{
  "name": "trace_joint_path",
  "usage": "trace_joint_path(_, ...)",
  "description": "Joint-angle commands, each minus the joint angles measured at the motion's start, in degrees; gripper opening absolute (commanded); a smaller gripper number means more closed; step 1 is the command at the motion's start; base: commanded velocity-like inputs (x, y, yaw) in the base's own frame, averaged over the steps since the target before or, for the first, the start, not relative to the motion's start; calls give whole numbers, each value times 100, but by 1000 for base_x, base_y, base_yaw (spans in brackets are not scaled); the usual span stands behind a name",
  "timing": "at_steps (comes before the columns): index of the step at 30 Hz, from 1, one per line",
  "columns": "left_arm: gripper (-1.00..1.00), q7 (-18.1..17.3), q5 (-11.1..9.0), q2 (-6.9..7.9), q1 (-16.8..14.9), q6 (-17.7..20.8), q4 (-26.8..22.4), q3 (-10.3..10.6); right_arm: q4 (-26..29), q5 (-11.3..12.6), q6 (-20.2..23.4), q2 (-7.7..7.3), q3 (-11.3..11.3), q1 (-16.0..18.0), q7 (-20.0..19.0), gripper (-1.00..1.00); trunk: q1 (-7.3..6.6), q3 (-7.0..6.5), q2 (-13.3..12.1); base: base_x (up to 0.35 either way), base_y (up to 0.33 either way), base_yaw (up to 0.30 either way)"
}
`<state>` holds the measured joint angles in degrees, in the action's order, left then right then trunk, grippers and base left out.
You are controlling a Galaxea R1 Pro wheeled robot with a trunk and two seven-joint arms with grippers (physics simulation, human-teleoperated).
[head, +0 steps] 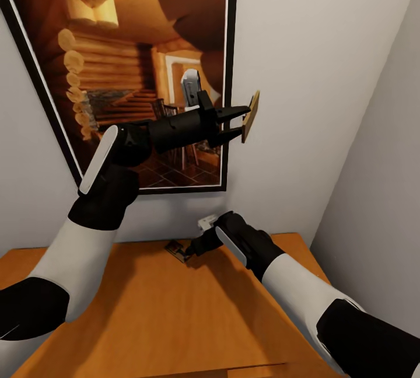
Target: Take the four mousetraps from the cabinet in the bathroom and place them on the bathroom floor. Make sure all four end up on the same floor surface, and ensure that at least two of them are either under or directly next to the same bathroom sink.
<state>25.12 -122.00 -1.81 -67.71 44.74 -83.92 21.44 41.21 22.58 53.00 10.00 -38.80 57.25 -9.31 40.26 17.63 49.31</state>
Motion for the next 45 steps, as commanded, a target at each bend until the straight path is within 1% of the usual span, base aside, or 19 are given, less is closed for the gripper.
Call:
trace_joint_path(1,-100,46,-43,-3,-5,5,-1,-3,1,-60,18,0,-63,-2,-54,100,1,8,6,0,6,0)
trace_joint_path(2,-100,46,-43,-3,-5,4,-1,-1,1,-60,18,0,-108,-6,-54,100,1,8,6,0,26,0)
trace_joint_path(4,-100,41,-43,-9,-5,1,-1,4,5,-60,18,0,-350,-15,-53,100,1,8,6,0,130,0)
trace_joint_path(7,-100,38,-43,-29,-5,3,-5,3,20,-44,13,0,-593,-19,-53,100,1,8,6,0,151,0)
trace_joint_path(8,-100,38,-43,-31,-5,4,-6,2,27,-28,11,0,-620,-20,-53,100,1,8,6,0,84,0)
trace_joint_path(10,-100,37,-43,-36,-5,8,-8,6,43,87,-70,0,-687,-25,-53,100,1,8,6,0,44,0)
trace_joint_path(14,-100,37,-43,-38,-5,13,-10,8,51,249,-272,0,-722,-29,-41,100,1,8,6,0,17,0)
trace_joint_path(17,-100,37,-43,-38,-5,16,-10,9,53,290,-337,0,-730,-30,-37,100,1,8,6,0,4,0)
trace_joint_path(28,-100,37,-43,-39,-5,11,-3,9,54,310,-368,0,-743,-30,-27,100,1,39,6,0,1,87)
trace_joint_path(40,-100,45,-38,-39,-5,4,7,18,19,310,-370,0,-764,-30,-13,100,1,44,6,0,0,12)
trace_joint_path(42,-100,46,-36,-37,-5,2,7,70,15,308,-369,0,-799,-30,-11,100,1,44,6,0,0,0)
trace_joint_path(44,-100,40,-35,-33,-5,-7,14,200,8,300,-369,0,-873,-30,-10,100,1,44,6,0,-5,0)
trace_joint_path(45,-100,40,-35,-32,-5,-9,17,229,8,298,-369,0,-898,-30,-10,100,1,44,6,0,-35,0)
